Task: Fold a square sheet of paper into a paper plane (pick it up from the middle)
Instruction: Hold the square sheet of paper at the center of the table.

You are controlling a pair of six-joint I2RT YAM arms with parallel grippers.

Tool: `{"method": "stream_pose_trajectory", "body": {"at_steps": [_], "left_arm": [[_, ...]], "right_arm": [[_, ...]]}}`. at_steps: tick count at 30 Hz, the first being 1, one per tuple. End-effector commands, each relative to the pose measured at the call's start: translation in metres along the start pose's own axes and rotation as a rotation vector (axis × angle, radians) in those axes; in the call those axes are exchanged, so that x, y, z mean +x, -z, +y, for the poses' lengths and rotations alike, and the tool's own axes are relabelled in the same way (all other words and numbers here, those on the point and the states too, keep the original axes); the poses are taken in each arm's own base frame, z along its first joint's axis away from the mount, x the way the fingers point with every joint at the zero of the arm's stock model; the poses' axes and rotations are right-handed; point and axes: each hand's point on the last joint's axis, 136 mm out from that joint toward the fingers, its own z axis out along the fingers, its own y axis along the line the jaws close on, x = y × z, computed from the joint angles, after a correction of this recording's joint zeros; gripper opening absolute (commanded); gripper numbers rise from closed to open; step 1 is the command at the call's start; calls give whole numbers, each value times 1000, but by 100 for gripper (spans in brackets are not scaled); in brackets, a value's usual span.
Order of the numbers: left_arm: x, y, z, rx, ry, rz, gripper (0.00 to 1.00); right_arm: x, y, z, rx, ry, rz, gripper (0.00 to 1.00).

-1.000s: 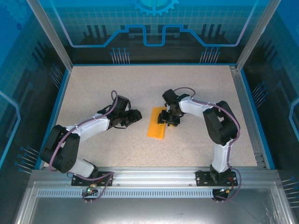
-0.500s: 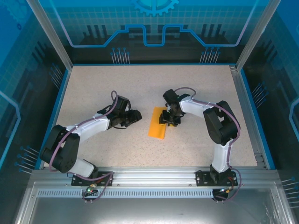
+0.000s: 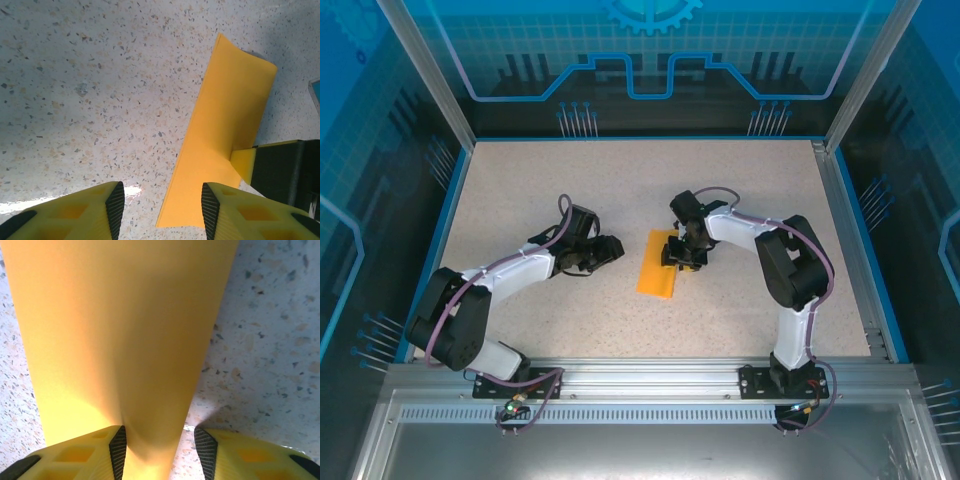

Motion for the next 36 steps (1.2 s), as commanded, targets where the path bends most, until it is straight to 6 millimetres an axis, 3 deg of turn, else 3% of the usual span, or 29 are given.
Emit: {"method": "stream_pose_trajectory", "body": {"at_steps": [1, 20, 28, 34, 36], "left_arm": [[0, -1, -3, 13, -13, 23, 48], [7, -11, -29, 110, -65, 109, 49], [9, -15, -30, 103, -61, 122, 49], [10, -15, -28, 97, -60, 125, 49], [10, -16, -28, 96, -59, 127, 48]], "right_arm": [[3, -15, -38, 132, -33, 43, 45], [5, -19, -50, 200, -34, 62, 46], [4, -21, -42, 162, -56, 59, 55], [6, -24, -46, 180, -68, 67, 55], [6, -25, -47, 181, -66, 65, 50]]}}
